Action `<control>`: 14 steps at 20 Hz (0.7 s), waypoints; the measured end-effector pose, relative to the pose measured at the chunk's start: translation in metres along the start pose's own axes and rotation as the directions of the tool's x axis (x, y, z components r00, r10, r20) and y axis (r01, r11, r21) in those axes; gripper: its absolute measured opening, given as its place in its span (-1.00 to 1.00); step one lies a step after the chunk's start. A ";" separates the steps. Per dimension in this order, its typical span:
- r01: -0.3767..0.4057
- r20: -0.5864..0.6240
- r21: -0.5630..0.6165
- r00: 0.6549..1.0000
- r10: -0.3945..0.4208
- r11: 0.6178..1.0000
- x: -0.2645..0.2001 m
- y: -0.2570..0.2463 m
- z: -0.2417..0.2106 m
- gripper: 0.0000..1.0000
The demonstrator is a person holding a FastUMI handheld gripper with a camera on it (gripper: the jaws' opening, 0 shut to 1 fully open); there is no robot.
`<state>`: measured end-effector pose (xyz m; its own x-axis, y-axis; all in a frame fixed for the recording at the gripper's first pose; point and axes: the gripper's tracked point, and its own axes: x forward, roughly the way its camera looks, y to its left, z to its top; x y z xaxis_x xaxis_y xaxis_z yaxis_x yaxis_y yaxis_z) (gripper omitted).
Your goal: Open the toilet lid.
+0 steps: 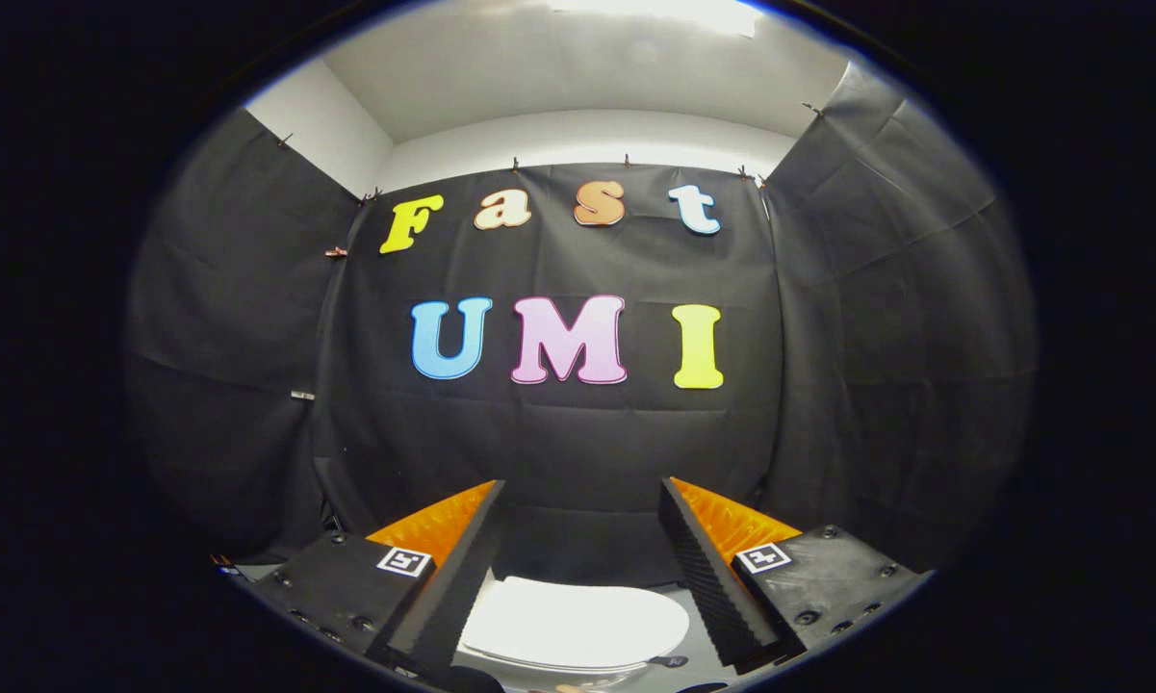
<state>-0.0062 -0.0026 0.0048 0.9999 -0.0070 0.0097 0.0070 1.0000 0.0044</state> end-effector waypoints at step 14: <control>0.054 -0.030 0.045 0.998 -0.053 0.998 0.006 -0.023 -0.010 0.98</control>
<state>-0.0006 -0.0254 -0.0048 0.9980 -0.0594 -0.0210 0.0604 0.9969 0.0497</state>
